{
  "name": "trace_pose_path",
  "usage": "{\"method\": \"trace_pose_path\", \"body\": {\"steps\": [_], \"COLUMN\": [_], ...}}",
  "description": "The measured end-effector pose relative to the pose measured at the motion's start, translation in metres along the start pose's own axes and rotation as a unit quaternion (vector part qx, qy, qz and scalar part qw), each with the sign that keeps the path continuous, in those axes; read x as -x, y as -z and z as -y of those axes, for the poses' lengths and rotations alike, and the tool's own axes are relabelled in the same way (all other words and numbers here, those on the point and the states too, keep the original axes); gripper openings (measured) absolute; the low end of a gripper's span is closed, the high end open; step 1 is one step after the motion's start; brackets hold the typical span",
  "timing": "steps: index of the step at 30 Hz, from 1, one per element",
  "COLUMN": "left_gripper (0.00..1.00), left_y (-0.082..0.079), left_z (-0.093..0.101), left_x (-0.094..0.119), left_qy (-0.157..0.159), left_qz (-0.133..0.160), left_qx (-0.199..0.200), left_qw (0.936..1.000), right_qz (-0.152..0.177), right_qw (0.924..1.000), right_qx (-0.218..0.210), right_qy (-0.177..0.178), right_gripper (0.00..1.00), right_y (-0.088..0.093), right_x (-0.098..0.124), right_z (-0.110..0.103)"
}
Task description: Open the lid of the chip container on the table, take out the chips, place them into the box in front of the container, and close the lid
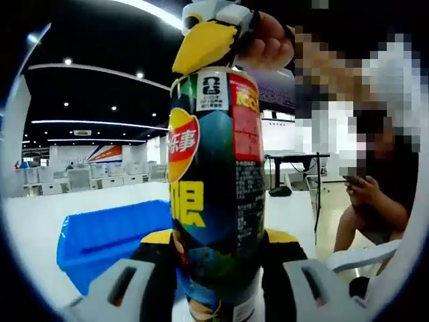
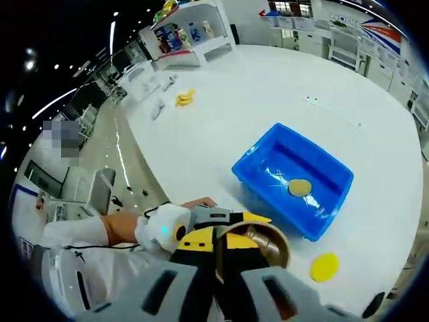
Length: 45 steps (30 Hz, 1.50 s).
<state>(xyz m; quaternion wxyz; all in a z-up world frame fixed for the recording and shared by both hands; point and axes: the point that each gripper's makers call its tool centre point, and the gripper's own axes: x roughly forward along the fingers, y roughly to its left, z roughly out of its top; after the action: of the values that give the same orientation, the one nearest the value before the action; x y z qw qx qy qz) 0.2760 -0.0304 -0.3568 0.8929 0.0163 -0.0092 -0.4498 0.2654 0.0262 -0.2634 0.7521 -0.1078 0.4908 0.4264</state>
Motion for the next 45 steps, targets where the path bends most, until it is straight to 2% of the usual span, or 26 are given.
{"method": "trace_pose_path", "body": {"steps": [5, 18, 21, 23, 24, 25, 26, 27, 28, 29, 30, 31, 32, 33, 35, 37, 38, 40, 41, 42, 45], "left_gripper": [0.5, 0.5, 0.5, 0.5, 0.5, 0.5, 0.5, 0.5, 0.5, 0.5, 0.5, 0.5, 0.5, 0.5, 0.5, 0.5, 0.5, 0.5, 0.5, 0.5, 0.5], "left_y": [0.002, 0.001, 0.002, 0.002, 0.002, 0.002, 0.002, 0.002, 0.002, 0.002, 0.002, 0.002, 0.002, 0.002, 0.003, 0.003, 0.003, 0.003, 0.004, 0.004, 0.004], "left_z": [-0.001, -0.002, -0.002, -0.002, -0.002, -0.002, -0.002, -0.002, -0.002, -0.002, -0.002, -0.002, -0.002, -0.002, -0.001, -0.001, -0.001, -0.001, -0.001, -0.001, -0.001], "left_x": [0.001, 0.001, 0.002, 0.002, 0.002, 0.001, 0.002, 0.002, 0.002, 0.002, 0.002, 0.002, 0.002, 0.002, 0.002, 0.002, 0.002, 0.002, 0.002, 0.002, 0.002], "left_qy": [0.002, 0.007, 0.007, 0.009, 0.01, 0.011, 0.012, 0.012, 0.013, 0.013, 0.014, 0.015, 0.016, 0.017, 0.02, 0.023, 0.024, 0.025, 0.024, 0.025, 0.026], "left_qz": [0.004, 0.018, 0.018, 0.017, 0.017, 0.015, 0.015, 0.015, 0.016, 0.015, 0.015, 0.015, 0.015, 0.013, 0.006, 0.002, 0.001, 0.0, 0.0, 0.0, -0.001], "left_qx": [0.008, 0.015, 0.014, 0.014, 0.015, 0.015, 0.014, 0.015, 0.015, 0.015, 0.015, 0.015, 0.016, 0.016, 0.016, 0.015, 0.016, 0.017, 0.017, 0.018, 0.018], "left_qw": [1.0, 0.9997, 0.9997, 0.9997, 0.9997, 0.9997, 0.9997, 0.9997, 0.9997, 0.9997, 0.9997, 0.9997, 0.9996, 0.9996, 0.9996, 0.9996, 0.9996, 0.9996, 0.9996, 0.9995, 0.9995], "right_qz": [0.001, 0.008, 0.022, 0.044, 0.059, 0.077, 0.109, 0.138, 0.177, 0.23, 0.263, 0.307, 0.337, 0.38, 0.411, 0.406, 0.392, 0.392, 0.392, 0.394, 0.397], "right_qw": [0.9998, 0.9995, 0.9988, 0.997, 0.9959, 0.9949, 0.9919, 0.9876, 0.98, 0.9665, 0.9572, 0.9432, 0.9313, 0.9105, 0.8886, 0.8869, 0.8883, 0.8829, 0.88, 0.8813, 0.8875], "right_qx": [0.019, 0.031, 0.043, 0.061, 0.066, 0.065, 0.06, 0.07, 0.089, 0.112, 0.119, 0.126, 0.138, 0.157, 0.175, 0.164, 0.16, 0.158, 0.162, 0.156, 0.081], "right_qy": [-0.003, 0.003, 0.009, 0.019, 0.018, -0.001, -0.023, -0.028, -0.025, -0.02, -0.018, -0.003, 0.013, 0.045, 0.102, 0.147, 0.178, 0.204, 0.214, 0.208, 0.22], "right_gripper": [0.04, 0.06, 0.05, 0.04, 0.04, 0.03, 0.04, 0.05, 0.08, 0.12, 0.15, 0.19, 0.22, 0.23, 0.23, 0.22, 0.22, 0.26, 0.3, 0.33, 0.36], "right_y": [0.0, -0.002, -0.003, -0.009, -0.012, -0.016, -0.02, -0.024, -0.03, -0.035, -0.036, -0.036, -0.035, -0.033, -0.017, 0.002, 0.018, 0.033, 0.04, 0.05, 0.075], "right_x": [-0.004, -0.001, 0.004, 0.015, 0.02, 0.027, 0.039, 0.047, 0.057, 0.07, 0.078, 0.088, 0.095, 0.104, 0.111, 0.108, 0.105, 0.101, 0.099, 0.092, 0.077], "right_z": [-0.008, -0.006, -0.007, -0.007, -0.007, -0.014, -0.02, -0.021, -0.02, -0.017, -0.014, -0.004, 0.004, 0.017, 0.044, 0.07, 0.087, 0.102, 0.109, 0.115, 0.142]}}
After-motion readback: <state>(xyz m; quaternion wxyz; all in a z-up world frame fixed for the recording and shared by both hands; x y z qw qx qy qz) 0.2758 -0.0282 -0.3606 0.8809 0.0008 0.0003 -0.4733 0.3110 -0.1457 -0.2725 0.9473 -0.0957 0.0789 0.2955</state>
